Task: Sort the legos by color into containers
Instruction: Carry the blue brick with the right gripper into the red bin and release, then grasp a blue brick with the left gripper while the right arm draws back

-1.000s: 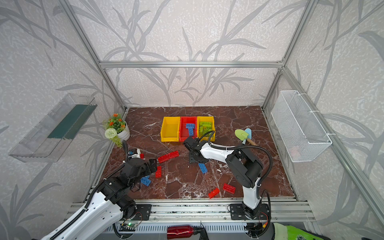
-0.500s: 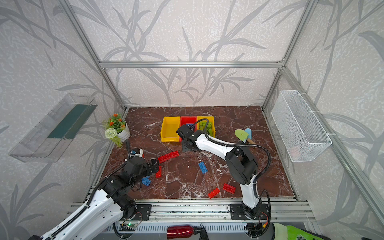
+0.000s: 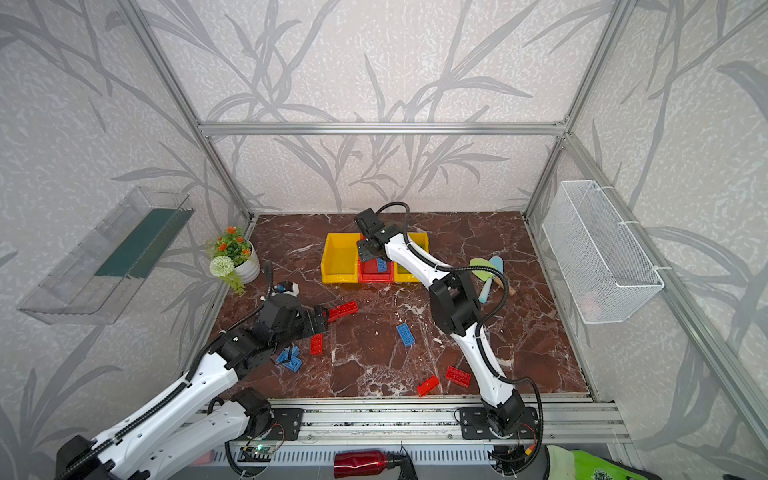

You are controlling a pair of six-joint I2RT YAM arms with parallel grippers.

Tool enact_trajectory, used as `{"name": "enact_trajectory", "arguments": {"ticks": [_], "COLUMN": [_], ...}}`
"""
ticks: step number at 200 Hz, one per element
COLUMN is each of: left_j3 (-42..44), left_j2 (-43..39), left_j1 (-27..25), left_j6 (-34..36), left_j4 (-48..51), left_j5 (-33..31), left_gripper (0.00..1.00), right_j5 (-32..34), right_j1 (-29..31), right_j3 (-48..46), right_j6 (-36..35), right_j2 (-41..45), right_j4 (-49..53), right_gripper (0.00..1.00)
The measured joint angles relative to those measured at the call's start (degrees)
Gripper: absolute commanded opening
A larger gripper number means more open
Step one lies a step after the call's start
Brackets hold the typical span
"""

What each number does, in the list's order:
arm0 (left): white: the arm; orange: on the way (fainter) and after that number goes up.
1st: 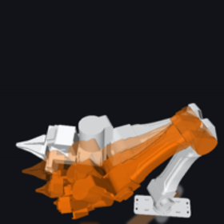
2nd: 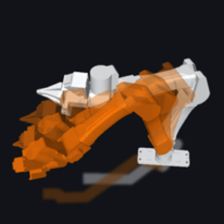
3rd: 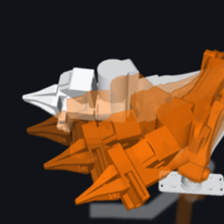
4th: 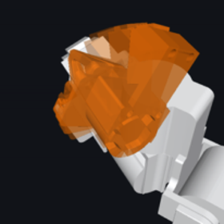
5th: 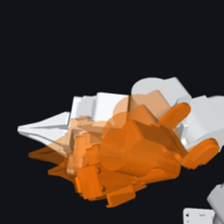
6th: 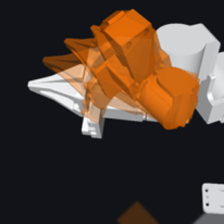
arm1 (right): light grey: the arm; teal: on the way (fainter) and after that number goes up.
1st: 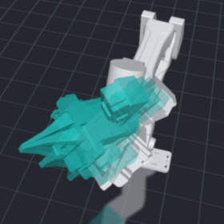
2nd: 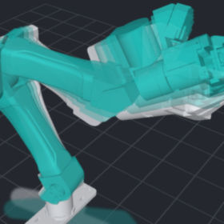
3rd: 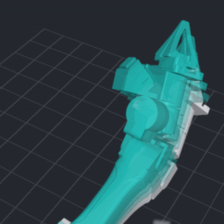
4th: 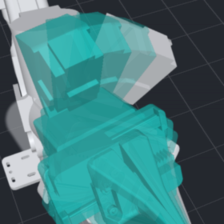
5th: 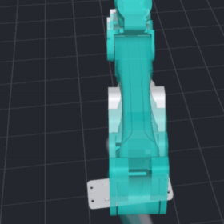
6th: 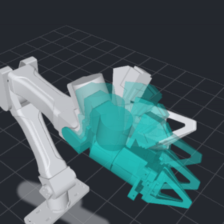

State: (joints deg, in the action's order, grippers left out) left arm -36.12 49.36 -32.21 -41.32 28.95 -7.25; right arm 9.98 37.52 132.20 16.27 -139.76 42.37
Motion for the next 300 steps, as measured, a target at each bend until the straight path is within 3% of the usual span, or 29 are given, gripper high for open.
{"name": "enact_trajectory", "arguments": {"ticks": [24, 45, 78, 119, 153, 179, 203, 241, 300], "left_j3": [-2.0, -2.3, -3.1, -6.8, -10.2, -14.0, -19.8, -27.3, -37.7], "left_j2": [3.2, 4.4, 4.8, 7.5, 16.4, 26.0, 35.4, 46.8, 60.7], "left_j1": [0.0, -0.5, -3.0, -11.3, -18.3, -23.1, -25.8, -26.6, -26.6], "left_j6": [0.4, 0.6, 0.6, -1.0, -4.9, -8.3, -10.9, -14.1, -17.8], "left_j4": [-0.7, -1.1, -0.8, -0.9, -2.7, -3.8, -3.8, -4.1, -0.8], "left_j5": [1.0, 1.5, 1.7, -0.4, -1.1, -1.2, -0.4, 2.4, 4.4], "left_gripper": [0.99, 0.99, 0.99, 0.99, 0.99, 0.99, 0.99, 0.99, 0.95], "right_j5": [-0.2, -0.4, -0.6, 2.0, 3.6, 4.4, 4.5, 4.6, 3.2], "right_j1": [-0.1, 0.3, 0.8, 0.6, -1.6, -3.5, -4.6, -5.1, -5.6], "right_j3": [10.9, 10.5, -13.1, -44.7, -64.8, -78.1, -84.6, -87.4, -91.5], "right_j6": [-1.4, -1.6, -1.5, -0.1, 1.8, 2.6, 3.7, 4.6, 6.2], "right_j2": [-4.1, -1.7, 13.8, 38.3, 57.4, 69.9, 78.8, 89.4, 97.5], "right_j4": [7.5, 10.3, 7.3, -1.4, -6.0, -7.8, -7.1, -6.1, -5.5], "right_gripper": [0.87, 0.87, 0.90, 0.93, 1.00, 0.99, 0.99, 0.99, 0.99]}}
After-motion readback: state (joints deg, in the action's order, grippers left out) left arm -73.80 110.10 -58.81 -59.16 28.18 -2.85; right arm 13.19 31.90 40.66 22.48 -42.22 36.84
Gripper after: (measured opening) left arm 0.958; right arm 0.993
